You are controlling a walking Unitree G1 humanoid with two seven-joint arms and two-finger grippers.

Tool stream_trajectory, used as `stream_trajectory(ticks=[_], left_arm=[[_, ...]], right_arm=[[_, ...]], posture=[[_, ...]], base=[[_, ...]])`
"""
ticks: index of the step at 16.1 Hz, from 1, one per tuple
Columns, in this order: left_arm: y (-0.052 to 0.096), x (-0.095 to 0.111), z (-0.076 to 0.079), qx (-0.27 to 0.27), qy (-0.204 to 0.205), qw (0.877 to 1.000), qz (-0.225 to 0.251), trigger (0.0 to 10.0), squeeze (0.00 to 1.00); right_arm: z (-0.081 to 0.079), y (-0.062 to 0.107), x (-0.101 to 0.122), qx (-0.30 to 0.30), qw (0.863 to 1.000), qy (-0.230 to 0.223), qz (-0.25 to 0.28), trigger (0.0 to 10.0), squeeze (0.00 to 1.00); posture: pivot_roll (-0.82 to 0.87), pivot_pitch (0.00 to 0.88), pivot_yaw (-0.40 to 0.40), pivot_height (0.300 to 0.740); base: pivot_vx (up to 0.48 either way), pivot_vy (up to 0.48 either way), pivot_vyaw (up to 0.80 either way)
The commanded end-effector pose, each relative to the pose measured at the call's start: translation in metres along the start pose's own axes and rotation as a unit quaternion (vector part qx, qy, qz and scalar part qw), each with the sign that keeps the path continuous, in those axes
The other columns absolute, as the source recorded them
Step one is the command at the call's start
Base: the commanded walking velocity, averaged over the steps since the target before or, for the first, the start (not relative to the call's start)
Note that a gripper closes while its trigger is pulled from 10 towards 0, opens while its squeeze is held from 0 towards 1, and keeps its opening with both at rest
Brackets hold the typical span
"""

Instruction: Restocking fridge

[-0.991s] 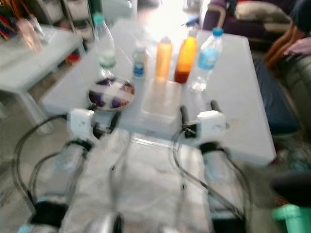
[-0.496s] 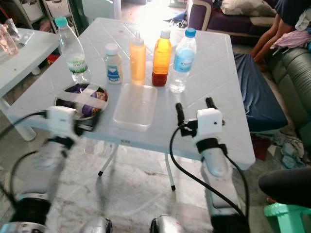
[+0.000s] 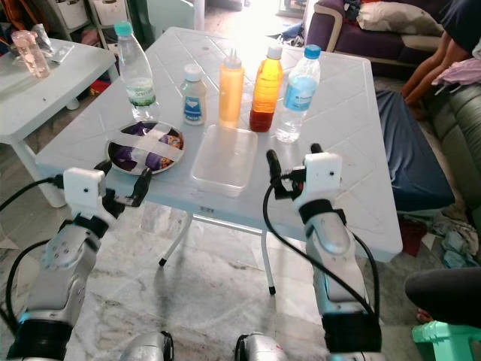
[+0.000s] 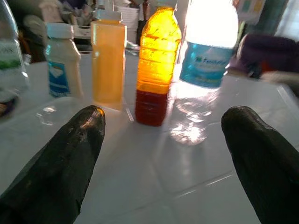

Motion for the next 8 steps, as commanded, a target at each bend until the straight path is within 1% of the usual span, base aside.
stream_trajectory(ticks=[1, 2, 3, 4, 5, 6, 7, 8], left_arm=[[0.002, 0.003, 0.0, -0.002, -0.005, 1.0, -0.002, 10.0, 0.0], [0.004, 0.003, 0.0, -0.001, -0.005, 1.0, -0.003, 10.0, 0.0], [0.005, 0.003, 0.0, 0.0, -0.005, 1.0, -0.004, 10.0, 0.0], [0.006, 0.003, 0.002, -0.002, -0.007, 1.0, -0.005, 10.0, 0.0], [0.006, 0.003, 0.003, -0.004, -0.007, 1.0, -0.005, 10.0, 0.0], [0.006, 0.004, 0.006, -0.009, -0.012, 1.0, -0.006, 10.0, 0.0], [0.006, 0.004, 0.007, -0.01, -0.013, 1.0, -0.006, 10.0, 0.0], [0.007, 0.005, 0.007, -0.01, -0.013, 1.0, -0.007, 10.0, 0.0]], right_arm=[[0.0, -0.002, -0.004, 0.001, 0.999, -0.045, -0.014, 10.0, 0.0], [-0.007, -0.005, -0.004, 0.016, 0.996, -0.09, -0.018, 10.0, 0.0], [-0.011, -0.006, -0.003, 0.022, 0.992, -0.123, -0.019, 10.0, 0.0], [-0.017, -0.012, -0.003, 0.016, 0.986, -0.166, -0.025, 10.0, 0.0], [-0.018, -0.013, -0.004, 0.013, 0.986, -0.165, -0.029, 10.0, 0.0], [-0.032, -0.015, 0.0, 0.048, 0.982, -0.184, -0.016, 10.0, 0.0], [-0.037, -0.015, -0.001, 0.052, 0.982, -0.182, -0.021, 10.0, 0.0], [-0.038, -0.014, -0.002, 0.048, 0.988, -0.144, -0.02, 10.0, 0.0]], posture=[[0.07, 0.131, -0.045, 0.74], [0.08, 0.135, -0.044, 0.74], [0.08, 0.14, -0.043, 0.74], [0.09, 0.146, -0.043, 0.74], [0.09, 0.146, -0.043, 0.74], [0.09, 0.151, -0.045, 0.74], [0.1, 0.153, -0.046, 0.74], [0.1, 0.157, -0.047, 0.74]], base=[[0.0, 0.0, 0.0], [0.0, 0.0, 0.0], [0.0, 0.0, 0.0], [0.0, 0.0, 0.0], [0.0, 0.0, 0.0], [0.0, 0.0, 0.0], [0.0, 0.0, 0.0], [0.0, 0.0, 0.0]])
Point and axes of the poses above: a point about 5 cm out from each wrist's last joint towards the gripper, its own y axis pointing back from the gripper into the wrist, its own x axis along the axis of the wrist's last joint, z = x × y, the point moved 5 cm from there along -y, pointing out of the wrist towards the gripper, and after that the axes turned 5 degrees about y, right-handed, at the moved point
